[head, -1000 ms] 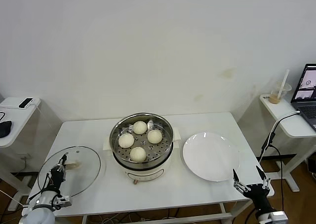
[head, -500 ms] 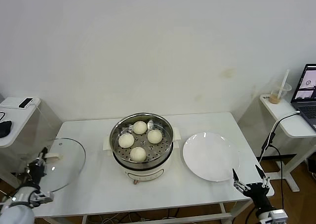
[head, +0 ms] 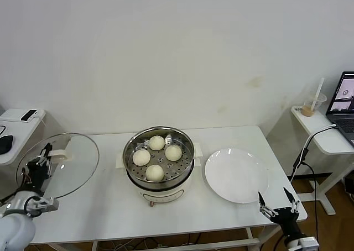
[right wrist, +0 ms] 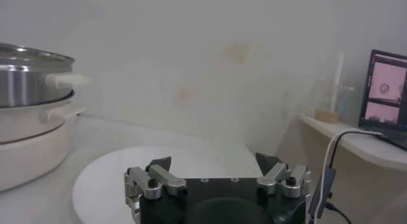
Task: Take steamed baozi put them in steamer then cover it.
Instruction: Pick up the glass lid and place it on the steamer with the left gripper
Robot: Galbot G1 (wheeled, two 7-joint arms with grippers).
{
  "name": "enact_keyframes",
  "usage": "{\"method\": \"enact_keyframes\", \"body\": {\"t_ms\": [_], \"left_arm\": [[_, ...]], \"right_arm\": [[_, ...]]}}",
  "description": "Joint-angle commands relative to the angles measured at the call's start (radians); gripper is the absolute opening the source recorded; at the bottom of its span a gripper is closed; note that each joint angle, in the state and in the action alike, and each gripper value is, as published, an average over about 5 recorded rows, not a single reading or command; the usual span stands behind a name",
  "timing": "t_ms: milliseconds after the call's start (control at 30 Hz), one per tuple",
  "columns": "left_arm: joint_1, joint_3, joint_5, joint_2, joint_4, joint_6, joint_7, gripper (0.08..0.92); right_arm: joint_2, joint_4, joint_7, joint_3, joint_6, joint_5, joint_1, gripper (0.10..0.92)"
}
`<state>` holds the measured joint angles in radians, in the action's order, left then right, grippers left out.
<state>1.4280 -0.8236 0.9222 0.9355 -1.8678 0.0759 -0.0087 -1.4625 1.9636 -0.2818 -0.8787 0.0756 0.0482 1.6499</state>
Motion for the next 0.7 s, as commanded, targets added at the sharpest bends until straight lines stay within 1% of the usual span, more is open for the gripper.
{"method": "enact_keyframes", "body": {"t_ms": [33,167,333,467,700], "left_arm": [[-0.124,0.220,-0.044,-0.043,-0.196,0.206,0.101,0.148],[-0.219,0.357,-0.052,-0.022,-0.198,0.284,0.116,0.148],[-0.312,0.491,0.029,0.048,-0.170,0.319,0.148,0.148],[-0.370,0.556,0.120,0.114,-0.143,0.340,0.191,0.148],[-0.446,0.632,0.237,0.205,-0.108,0.377,0.268,0.148]], "right_arm": [[-0.009,-0.011,-0.001,0.001,0.013,-0.062,0.007,0.823],[-0.014,-0.022,-0.002,0.011,0.023,-0.084,0.010,0.823],[-0.023,-0.022,-0.013,0.030,0.035,-0.108,0.010,0.823],[-0.033,-0.024,-0.013,0.048,0.034,-0.130,0.005,0.823],[-0.043,-0.049,-0.009,0.069,0.041,-0.160,-0.007,0.823]]}}
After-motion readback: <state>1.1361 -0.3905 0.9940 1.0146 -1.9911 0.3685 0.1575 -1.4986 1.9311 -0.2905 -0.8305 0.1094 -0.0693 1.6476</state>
